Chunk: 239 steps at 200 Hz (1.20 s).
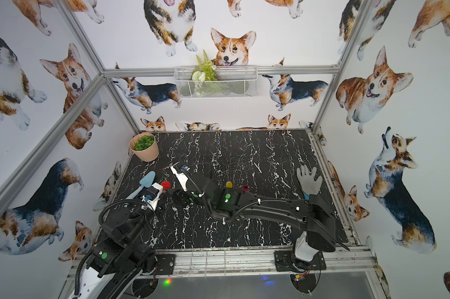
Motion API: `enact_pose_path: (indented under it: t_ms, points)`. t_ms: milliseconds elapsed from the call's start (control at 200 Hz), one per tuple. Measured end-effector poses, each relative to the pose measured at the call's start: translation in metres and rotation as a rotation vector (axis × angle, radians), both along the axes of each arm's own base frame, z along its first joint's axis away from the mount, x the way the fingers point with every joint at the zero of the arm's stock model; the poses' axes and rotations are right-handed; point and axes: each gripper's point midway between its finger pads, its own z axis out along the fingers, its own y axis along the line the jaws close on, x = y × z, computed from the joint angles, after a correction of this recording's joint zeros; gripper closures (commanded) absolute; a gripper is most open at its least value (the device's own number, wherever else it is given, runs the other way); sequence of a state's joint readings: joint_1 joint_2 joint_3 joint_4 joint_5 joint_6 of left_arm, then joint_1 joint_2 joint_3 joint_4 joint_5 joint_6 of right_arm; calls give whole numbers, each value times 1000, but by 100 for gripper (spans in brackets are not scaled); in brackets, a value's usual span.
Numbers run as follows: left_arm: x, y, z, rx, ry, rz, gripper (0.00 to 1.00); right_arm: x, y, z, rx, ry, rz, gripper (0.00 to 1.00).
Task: Close the paint jar lid
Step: Screw the lid onto the paint jar.
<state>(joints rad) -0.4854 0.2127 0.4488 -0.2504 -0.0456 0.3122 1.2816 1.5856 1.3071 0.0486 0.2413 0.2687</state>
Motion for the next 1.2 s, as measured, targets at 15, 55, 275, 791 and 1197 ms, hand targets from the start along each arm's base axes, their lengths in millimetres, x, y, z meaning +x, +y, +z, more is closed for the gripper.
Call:
enact_pose_path:
  t_ms: [15,55,275,791,1197]
  points:
    - [0,0,0,0,0,-3,66,0,-2,0,-4,-4,2,20]
    - [0,-2,0,-1,-1,-10,66,0,-9,0,-6,-4,4,20]
    - [-7,-16,4,-18,-11,-104,65,4,-47,-14,-32,-16,78,20]
    - [-49,-66,10,-118,21,-476,65,-48,-51,16,13,-210,524,24]
    - [-56,-72,13,-138,19,-531,65,-52,-32,22,65,-232,597,52]
